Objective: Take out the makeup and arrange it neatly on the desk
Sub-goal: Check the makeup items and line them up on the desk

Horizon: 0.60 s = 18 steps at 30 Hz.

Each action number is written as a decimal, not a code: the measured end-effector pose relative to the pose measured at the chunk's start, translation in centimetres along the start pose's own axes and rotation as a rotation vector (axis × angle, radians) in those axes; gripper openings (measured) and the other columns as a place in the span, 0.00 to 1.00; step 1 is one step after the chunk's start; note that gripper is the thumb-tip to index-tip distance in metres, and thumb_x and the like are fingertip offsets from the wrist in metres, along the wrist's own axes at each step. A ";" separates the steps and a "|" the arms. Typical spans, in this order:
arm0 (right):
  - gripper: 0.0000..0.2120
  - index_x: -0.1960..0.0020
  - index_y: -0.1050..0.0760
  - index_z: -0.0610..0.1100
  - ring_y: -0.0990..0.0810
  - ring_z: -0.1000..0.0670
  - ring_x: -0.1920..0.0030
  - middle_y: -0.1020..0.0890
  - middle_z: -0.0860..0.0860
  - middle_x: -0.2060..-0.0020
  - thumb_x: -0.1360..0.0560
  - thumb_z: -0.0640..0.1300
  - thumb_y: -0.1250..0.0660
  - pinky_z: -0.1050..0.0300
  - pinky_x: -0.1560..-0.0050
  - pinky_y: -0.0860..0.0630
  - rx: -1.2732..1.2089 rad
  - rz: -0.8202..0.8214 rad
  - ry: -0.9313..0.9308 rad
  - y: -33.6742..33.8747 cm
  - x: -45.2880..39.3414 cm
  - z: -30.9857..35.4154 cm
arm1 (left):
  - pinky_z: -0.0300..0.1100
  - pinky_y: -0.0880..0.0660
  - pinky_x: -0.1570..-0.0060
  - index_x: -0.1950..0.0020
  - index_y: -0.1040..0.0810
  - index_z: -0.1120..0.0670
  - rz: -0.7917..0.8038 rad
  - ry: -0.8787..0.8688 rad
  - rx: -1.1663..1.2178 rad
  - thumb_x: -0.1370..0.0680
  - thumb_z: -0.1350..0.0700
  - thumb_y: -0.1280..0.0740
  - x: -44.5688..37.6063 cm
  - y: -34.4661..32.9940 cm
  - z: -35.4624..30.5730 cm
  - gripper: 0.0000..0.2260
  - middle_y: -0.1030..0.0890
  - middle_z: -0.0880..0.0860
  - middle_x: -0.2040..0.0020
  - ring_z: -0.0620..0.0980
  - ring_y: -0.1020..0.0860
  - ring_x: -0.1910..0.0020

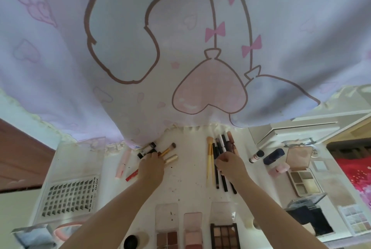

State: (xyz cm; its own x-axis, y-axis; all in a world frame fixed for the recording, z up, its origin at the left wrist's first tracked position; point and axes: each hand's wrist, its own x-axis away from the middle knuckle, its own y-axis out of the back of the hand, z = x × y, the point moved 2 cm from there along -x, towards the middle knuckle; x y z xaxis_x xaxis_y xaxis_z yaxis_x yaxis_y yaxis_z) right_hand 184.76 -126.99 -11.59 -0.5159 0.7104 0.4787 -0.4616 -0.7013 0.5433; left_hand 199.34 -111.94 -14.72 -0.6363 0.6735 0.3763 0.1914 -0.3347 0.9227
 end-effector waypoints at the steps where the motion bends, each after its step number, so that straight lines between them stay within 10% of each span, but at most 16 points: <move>1: 0.05 0.59 0.29 0.42 0.29 0.51 0.65 0.26 0.49 0.66 0.25 0.39 0.40 0.58 0.59 0.30 0.038 0.041 0.028 -0.1 0.2 0.4 | 0.42 0.32 0.40 0.34 0.34 0.58 -0.036 -0.025 -0.001 0.20 0.56 0.46 0.2 0.5 -0.4 0.15 0.31 0.55 0.36 0.52 0.32 0.36; 6: 0.16 0.42 0.32 0.45 0.26 0.55 0.69 0.25 0.51 0.60 0.21 0.55 0.47 0.63 0.65 0.29 0.095 0.277 0.130 -0.8 2.5 3.3 | 0.43 0.34 0.41 0.35 0.34 0.57 -0.180 -0.256 0.012 0.19 0.54 0.49 2.2 3.7 -3.8 0.15 0.29 0.54 0.37 0.53 0.30 0.38; 10: 0.14 0.58 0.32 0.43 0.32 0.57 0.72 0.30 0.53 0.72 0.21 0.52 0.45 0.67 0.67 0.34 0.240 0.146 0.355 -0.6 3.5 4.7 | 0.42 0.30 0.54 0.40 0.31 0.58 -0.177 -0.408 0.174 0.20 0.55 0.48 3.7 5.3 -5.5 0.13 0.25 0.55 0.45 0.53 0.24 0.49; 15: 0.14 0.69 0.34 0.44 0.36 0.54 0.77 0.34 0.53 0.79 0.24 0.40 0.42 0.65 0.76 0.39 -0.310 0.013 0.155 1.7 3.2 3.6 | 0.38 0.35 0.60 0.40 0.31 0.58 -0.239 -0.392 0.384 0.18 0.51 0.50 4.9 6.3 -6.0 0.15 0.28 0.54 0.44 0.52 0.27 0.49; 18: 0.15 0.69 0.35 0.44 0.35 0.56 0.77 0.33 0.54 0.79 0.24 0.39 0.43 0.66 0.67 0.40 -0.237 -0.050 0.232 2.8 3.5 3.6 | 0.38 0.41 0.70 0.44 0.32 0.56 -0.228 -0.462 0.340 0.18 0.51 0.52 5.5 7.3 -6.7 0.14 0.26 0.52 0.54 0.51 0.27 0.59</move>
State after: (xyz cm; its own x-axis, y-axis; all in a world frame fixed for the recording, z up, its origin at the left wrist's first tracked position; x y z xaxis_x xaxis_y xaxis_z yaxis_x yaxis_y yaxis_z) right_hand 184.24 -126.27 -5.88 -0.6268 0.7306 0.2709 -0.6311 -0.6799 0.3734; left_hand 192.22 -115.08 -6.44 -0.3147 0.9445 0.0939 0.3645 0.0289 0.9308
